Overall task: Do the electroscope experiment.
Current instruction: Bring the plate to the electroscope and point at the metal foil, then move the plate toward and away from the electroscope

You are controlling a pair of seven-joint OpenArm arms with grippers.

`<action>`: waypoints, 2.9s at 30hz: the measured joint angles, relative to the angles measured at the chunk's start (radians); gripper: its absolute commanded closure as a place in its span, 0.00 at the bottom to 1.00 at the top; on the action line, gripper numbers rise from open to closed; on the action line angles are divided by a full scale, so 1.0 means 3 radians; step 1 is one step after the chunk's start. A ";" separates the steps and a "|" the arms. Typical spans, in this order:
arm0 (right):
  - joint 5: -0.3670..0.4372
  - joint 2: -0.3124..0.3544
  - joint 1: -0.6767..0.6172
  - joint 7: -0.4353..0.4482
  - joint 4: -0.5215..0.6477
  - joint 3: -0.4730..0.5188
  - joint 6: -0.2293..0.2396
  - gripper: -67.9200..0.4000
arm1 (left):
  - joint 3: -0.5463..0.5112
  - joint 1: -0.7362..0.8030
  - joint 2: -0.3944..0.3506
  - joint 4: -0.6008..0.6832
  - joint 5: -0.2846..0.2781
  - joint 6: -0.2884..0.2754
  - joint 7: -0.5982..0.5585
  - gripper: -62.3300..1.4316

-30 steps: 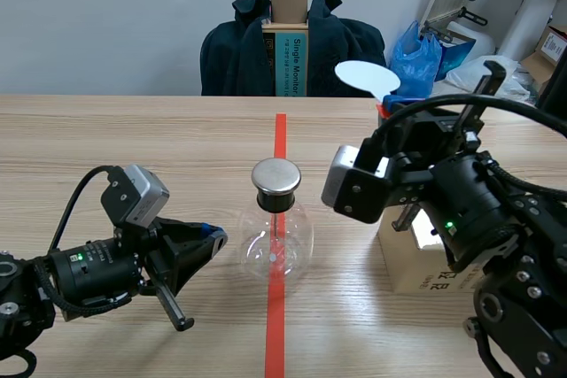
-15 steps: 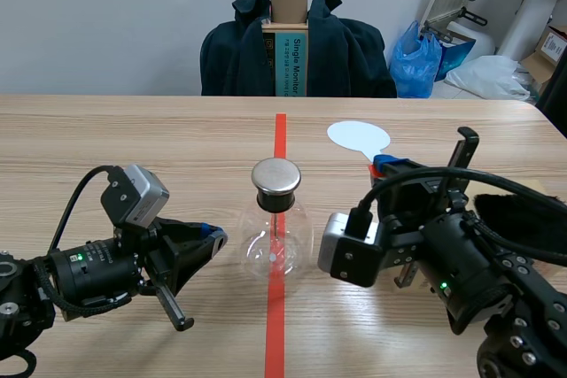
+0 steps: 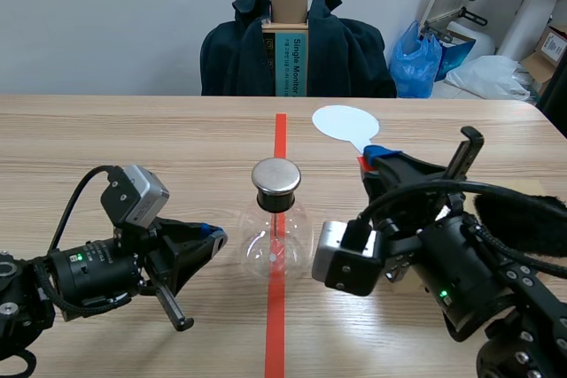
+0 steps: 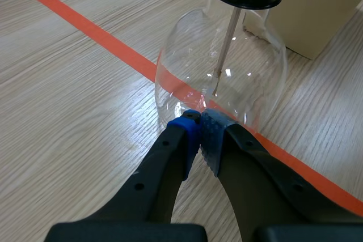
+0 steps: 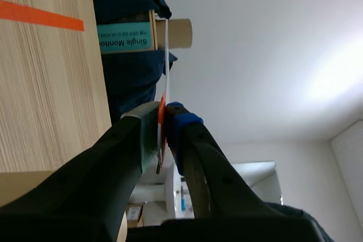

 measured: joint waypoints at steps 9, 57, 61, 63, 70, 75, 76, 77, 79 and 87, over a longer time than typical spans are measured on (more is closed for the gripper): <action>-0.0006 0.0000 -0.0100 0.0182 0.0000 0.0000 -0.0052 0.98 | 0.0000 0.0000 0.0000 0.0000 0.0000 0.0000 0.0001 0.95; -0.0069 0.0000 -0.0093 0.0786 -0.0131 0.0000 -0.0163 0.98 | 0.0000 0.0000 0.0000 0.0000 0.0000 0.0000 0.0010 0.95; -0.0067 0.0000 -0.0093 0.0497 -0.0131 0.0000 -0.0161 0.98 | 0.0000 0.0000 0.0000 0.0000 0.0000 0.0000 0.0010 0.95; -0.0067 0.0000 -0.0093 0.0347 -0.0131 0.0000 -0.0161 0.98 | 0.0000 0.0000 0.0000 0.0000 0.0000 0.0000 0.0010 0.95; -0.0072 0.0000 -0.0093 -0.0141 -0.0159 0.0000 -0.0161 0.98 | 0.0000 0.0000 0.0000 0.0000 0.0000 0.0000 0.0010 0.95; -0.0084 0.0000 -0.0093 -0.0352 -0.0159 0.0000 -0.0161 0.98 | 0.0000 0.0000 0.0000 0.0000 0.0000 0.0000 0.0010 0.95; -0.0084 0.0000 -0.0093 -0.0365 -0.0159 0.0000 -0.0161 0.98 | 0.0000 0.0000 0.0000 0.0000 0.0000 0.0000 0.0010 0.95; -0.0084 0.0000 -0.0093 -0.0369 -0.0159 0.0000 -0.0161 0.98 | 0.0000 0.0000 0.0000 0.0000 0.0000 0.0000 0.0010 0.95; -0.0084 0.0000 -0.0093 -0.0362 -0.0159 0.0000 -0.0161 0.98 | 0.0000 0.0000 0.0000 0.0000 0.0000 0.0000 0.0010 0.95; -0.0097 0.0001 -0.0093 -0.0014 -0.0159 0.0000 -0.0173 0.98 | 0.0000 0.0000 0.0000 0.0000 0.0000 0.0000 0.0010 0.95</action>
